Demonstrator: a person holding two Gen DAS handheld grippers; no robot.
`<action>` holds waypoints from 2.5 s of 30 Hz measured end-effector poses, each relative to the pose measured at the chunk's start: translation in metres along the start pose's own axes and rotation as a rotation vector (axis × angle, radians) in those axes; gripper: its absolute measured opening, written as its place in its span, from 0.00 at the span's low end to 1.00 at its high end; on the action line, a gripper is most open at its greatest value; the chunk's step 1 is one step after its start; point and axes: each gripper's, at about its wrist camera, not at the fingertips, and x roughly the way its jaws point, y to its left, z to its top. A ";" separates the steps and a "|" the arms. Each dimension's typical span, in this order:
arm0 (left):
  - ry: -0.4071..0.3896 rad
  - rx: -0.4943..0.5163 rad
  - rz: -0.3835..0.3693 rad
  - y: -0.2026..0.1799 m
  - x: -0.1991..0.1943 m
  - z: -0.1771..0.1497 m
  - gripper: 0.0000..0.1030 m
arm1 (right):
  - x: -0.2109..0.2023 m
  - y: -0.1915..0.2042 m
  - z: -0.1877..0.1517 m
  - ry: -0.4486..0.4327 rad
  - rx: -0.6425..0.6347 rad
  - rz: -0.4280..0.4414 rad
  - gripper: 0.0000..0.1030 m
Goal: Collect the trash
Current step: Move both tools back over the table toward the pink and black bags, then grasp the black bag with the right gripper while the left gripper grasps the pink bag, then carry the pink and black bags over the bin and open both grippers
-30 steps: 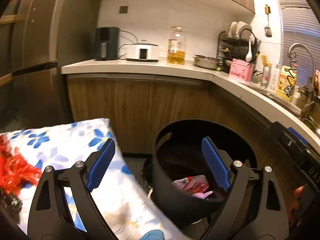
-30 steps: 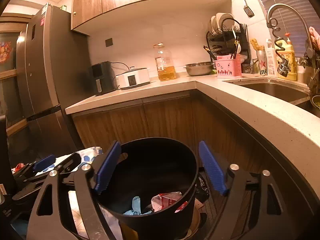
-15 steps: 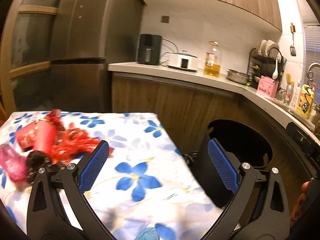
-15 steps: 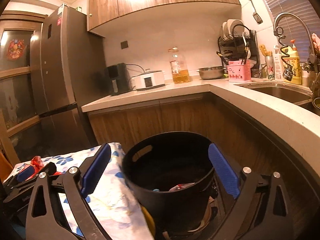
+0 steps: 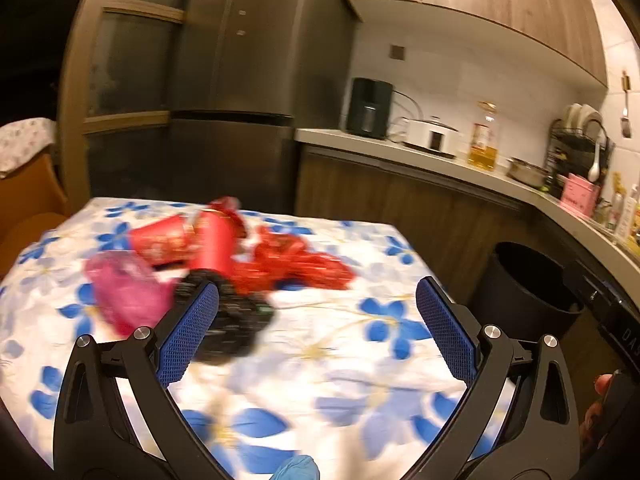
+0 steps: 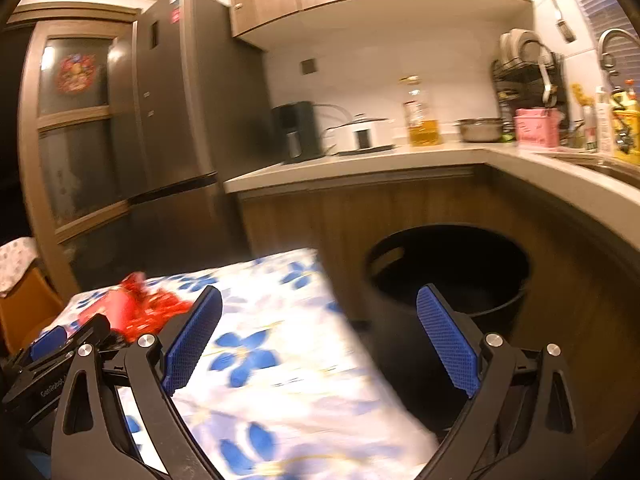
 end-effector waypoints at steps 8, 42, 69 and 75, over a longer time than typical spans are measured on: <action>-0.023 -0.045 0.145 0.072 -0.007 -0.001 0.95 | 0.033 0.088 -0.037 0.109 -0.085 0.165 0.88; 0.014 -0.116 0.224 0.152 0.010 -0.007 0.94 | 0.056 0.168 -0.080 0.243 -0.244 0.362 0.06; 0.110 -0.145 0.165 0.142 0.029 -0.013 0.00 | 0.027 0.125 -0.054 0.165 -0.158 0.326 0.06; 0.071 -0.113 0.155 0.130 0.005 -0.002 0.00 | 0.015 0.121 -0.048 0.145 -0.158 0.319 0.06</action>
